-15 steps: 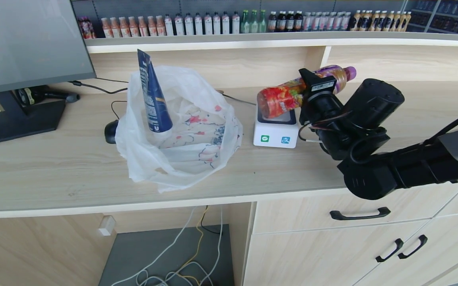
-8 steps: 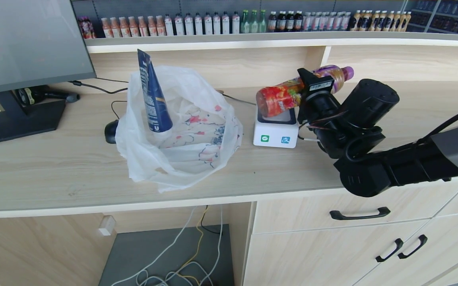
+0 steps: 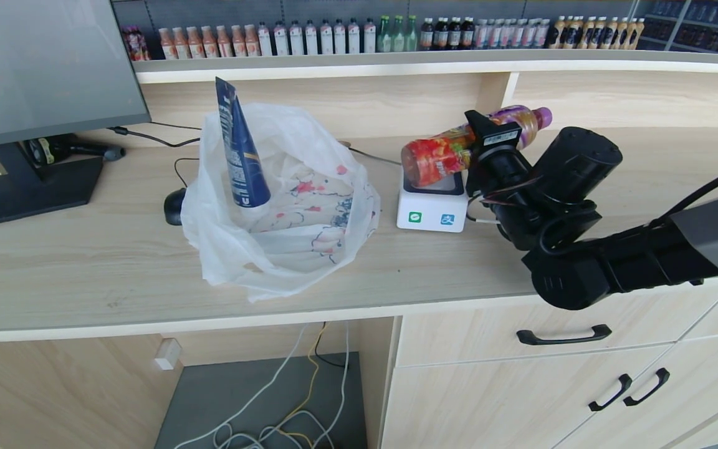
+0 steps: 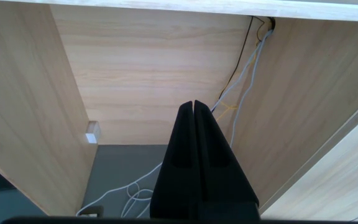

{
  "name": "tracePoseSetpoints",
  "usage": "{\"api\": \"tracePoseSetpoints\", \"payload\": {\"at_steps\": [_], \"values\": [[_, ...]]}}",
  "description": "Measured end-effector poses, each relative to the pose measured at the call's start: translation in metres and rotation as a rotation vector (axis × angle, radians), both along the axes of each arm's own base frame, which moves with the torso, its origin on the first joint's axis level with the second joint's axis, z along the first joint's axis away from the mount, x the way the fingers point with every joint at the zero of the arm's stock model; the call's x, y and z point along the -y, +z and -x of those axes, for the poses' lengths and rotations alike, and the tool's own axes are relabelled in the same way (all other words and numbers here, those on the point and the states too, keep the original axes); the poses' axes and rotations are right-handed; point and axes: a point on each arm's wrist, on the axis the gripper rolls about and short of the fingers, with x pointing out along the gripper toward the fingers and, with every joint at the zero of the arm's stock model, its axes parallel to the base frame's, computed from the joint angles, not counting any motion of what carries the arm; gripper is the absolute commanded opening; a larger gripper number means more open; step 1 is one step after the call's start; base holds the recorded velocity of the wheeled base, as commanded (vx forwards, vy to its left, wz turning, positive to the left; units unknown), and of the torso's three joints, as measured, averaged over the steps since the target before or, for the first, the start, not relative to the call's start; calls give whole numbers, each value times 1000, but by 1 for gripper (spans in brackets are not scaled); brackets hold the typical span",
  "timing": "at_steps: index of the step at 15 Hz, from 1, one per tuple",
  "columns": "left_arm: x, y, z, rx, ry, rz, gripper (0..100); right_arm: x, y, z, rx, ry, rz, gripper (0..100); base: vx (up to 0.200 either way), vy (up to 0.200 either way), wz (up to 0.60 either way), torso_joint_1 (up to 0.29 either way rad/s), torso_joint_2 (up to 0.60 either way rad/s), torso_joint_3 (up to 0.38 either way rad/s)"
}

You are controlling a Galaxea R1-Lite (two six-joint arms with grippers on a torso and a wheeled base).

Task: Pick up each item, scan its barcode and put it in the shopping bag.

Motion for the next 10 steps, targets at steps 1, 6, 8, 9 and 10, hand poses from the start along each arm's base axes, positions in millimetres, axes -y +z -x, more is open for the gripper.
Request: {"api": "tracePoseSetpoints", "payload": {"at_steps": [1,6,8,9,10], "values": [[0,0,0,0,0,0,0,0,-1,0,-2,1,-1,0,0,0,0,0,0,0],[0,0,0,0,0,0,0,0,-1,0,-3,-2,4,0,0,0,0,0,0,0],[0,0,0,0,0,0,0,1,1,1,1,-7,15,0,0,0,0,0,0,0],[0,0,0,0,0,0,0,1,3,2,7,-12,23,0,0,0,0,0,0,0],[0,0,0,0,0,0,0,1,5,4,15,-16,31,0,0,0,0,0,0,0]]}}
